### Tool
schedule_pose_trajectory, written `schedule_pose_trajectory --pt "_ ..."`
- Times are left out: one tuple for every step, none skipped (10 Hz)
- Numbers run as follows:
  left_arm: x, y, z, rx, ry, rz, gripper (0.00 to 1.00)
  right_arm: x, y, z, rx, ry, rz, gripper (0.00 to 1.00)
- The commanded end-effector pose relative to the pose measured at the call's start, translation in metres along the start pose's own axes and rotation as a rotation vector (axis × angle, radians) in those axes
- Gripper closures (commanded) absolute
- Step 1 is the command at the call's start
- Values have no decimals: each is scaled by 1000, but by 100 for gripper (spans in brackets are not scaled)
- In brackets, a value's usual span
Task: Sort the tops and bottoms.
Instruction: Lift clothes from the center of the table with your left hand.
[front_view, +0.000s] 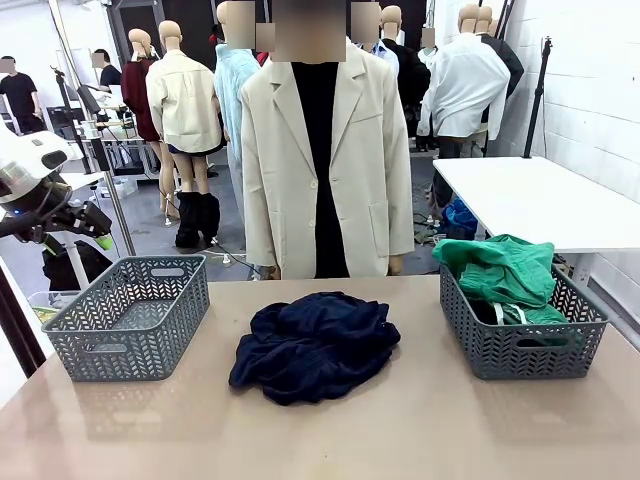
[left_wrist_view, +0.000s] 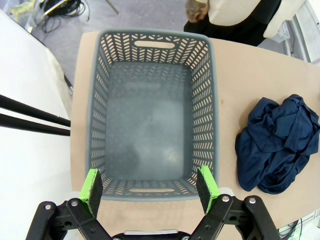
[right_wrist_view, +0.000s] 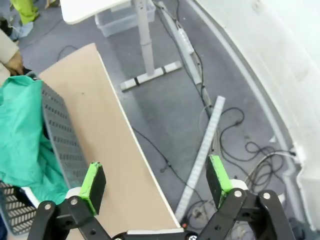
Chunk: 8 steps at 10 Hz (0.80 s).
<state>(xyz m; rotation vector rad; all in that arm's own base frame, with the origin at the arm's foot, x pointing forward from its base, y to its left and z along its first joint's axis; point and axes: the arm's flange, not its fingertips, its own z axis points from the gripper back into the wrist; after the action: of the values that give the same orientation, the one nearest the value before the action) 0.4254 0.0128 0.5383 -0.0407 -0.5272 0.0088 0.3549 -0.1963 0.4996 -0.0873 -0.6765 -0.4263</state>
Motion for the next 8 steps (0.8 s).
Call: schedule_pose_trajectory --pt "1 -3 2 16 8 12 3 2 22 6 -11 -15 41 0" --pt "1 -3 2 16 8 12 3 2 22 6 -11 -15 41 0" --pt "0 0 0 0 0 0 3 2 22 6 -11 -15 41 0" --pt "1 -25 13 -67 -35 -76 3 2 22 6 -11 -15 41 0" --pt "1 -69 31 -122 -87 -249 3 2 22 6 -11 -15 41 0" --pt "-3 -104 42 -147 -113 -379 3 2 22 6 -11 -15 41 0" --pt "-9 -145 50 -214 -113 -573 3 2 22 6 -11 -15 41 0" --pt "-13 -176 47 -262 -74 -721 3 2 22 6 -11 -15 41 0"
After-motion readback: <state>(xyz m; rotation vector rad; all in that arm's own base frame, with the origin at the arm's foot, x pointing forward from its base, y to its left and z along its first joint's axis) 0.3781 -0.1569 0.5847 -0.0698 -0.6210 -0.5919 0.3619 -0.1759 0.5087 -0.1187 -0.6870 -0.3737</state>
